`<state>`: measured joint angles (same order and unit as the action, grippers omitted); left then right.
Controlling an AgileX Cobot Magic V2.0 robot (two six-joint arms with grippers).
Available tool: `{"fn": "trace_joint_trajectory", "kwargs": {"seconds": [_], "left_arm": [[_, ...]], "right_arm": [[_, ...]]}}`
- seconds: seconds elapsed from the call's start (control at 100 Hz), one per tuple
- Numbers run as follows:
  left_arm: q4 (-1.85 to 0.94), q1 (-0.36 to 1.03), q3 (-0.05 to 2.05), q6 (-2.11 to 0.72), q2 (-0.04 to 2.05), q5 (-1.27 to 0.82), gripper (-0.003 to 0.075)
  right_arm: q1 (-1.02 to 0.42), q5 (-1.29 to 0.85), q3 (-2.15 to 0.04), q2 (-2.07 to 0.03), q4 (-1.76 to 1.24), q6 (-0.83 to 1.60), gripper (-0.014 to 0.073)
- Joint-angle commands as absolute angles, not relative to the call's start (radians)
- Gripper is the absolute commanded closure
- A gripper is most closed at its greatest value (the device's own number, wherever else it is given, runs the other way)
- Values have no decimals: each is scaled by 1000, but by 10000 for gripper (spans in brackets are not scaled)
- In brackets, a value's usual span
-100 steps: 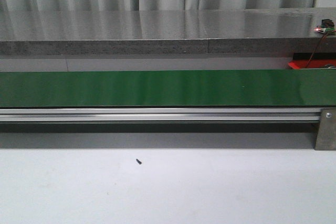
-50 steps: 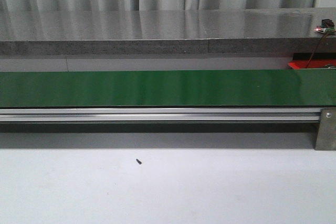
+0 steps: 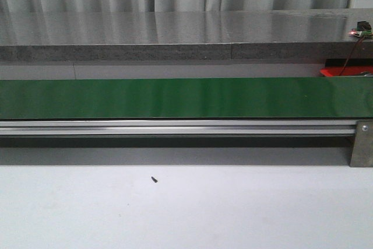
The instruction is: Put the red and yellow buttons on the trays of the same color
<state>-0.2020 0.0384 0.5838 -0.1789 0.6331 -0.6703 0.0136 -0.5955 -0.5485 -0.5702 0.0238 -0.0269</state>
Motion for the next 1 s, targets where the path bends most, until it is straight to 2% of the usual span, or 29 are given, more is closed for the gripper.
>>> {"fn": "trace_joint_trajectory", "kwargs": {"seconds": [0.0, 0.75, 0.99], "left_arm": [[-213, 46, 609, -171, 633, -611, 740], [-234, 46, 609, -171, 635, -597, 740], [-236, 21, 614, -123, 643, -510, 740]], "right_arm": [[15, -526, -574, -569, 25, -28, 661], [15, -526, -574, -569, 25, -28, 661], [15, -526, -574, -569, 25, -28, 661]]}}
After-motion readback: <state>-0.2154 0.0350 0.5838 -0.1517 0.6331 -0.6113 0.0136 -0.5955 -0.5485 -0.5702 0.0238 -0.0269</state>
